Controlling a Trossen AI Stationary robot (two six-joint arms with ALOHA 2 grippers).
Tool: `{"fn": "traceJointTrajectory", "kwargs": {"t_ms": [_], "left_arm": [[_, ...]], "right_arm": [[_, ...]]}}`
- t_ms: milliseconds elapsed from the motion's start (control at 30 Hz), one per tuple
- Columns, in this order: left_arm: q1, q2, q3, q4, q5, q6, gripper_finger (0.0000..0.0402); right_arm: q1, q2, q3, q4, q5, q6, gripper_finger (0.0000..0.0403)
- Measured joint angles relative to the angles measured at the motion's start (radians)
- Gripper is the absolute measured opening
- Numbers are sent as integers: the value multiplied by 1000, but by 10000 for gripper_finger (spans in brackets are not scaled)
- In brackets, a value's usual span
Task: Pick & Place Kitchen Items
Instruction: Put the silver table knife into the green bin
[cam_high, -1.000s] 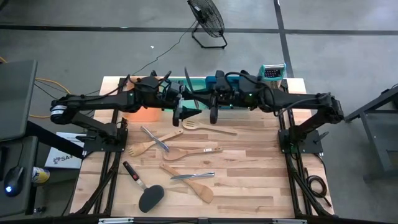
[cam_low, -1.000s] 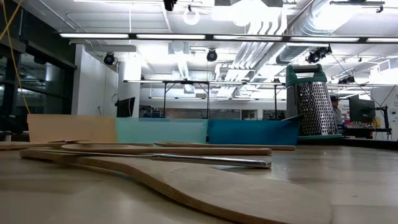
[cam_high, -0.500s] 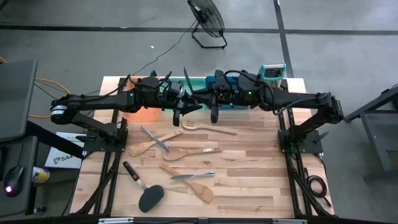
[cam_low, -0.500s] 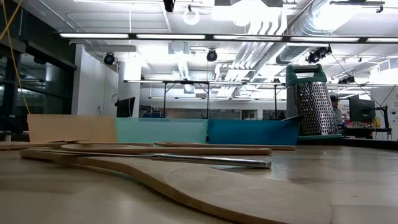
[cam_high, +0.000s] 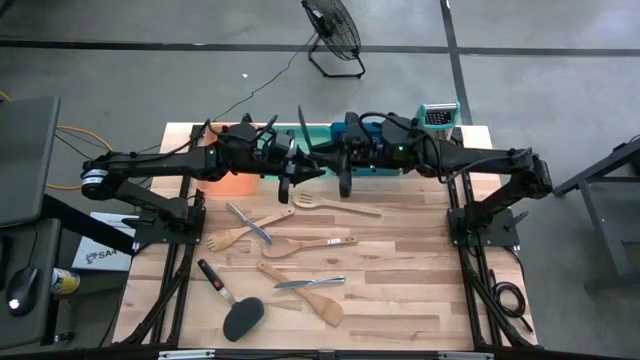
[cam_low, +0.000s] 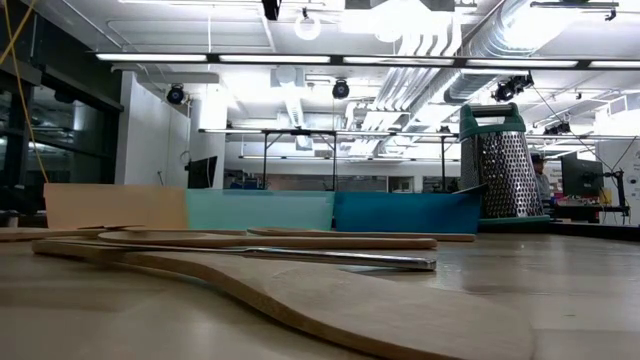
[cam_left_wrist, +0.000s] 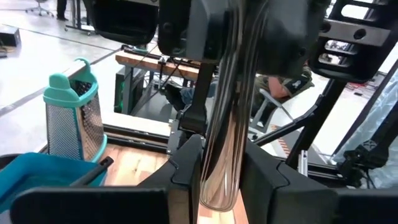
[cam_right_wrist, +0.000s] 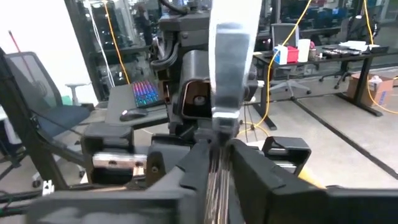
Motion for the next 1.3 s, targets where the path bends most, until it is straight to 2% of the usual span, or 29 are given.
{"fn": "traceJointTrajectory", "kwargs": {"t_ms": [167, 333, 533, 800, 1033, 1300], "left_arm": [[0, 0, 0, -14, -33, -2, 73], [27, -9, 0, -83, -82, -9, 73], [109, -11, -1, -213, -141, -37, 73], [260, 4, 0, -441, -147, -26, 73], [399, 63, 0, -611, -148, 91, 73], [484, 193, 0, -672, -147, 209, 73]], "right_arm": [[1, -16, -1, -35, 4, 1, 149], [1, -76, -1, -134, 89, 22, 181], [-6, -169, -1, -335, 229, 41, 180], [-9, -217, -1, -519, 338, 135, 175], [-9, -218, -1, -584, 363, 211, 175], [-9, -218, -1, -583, 431, 255, 175]]}}
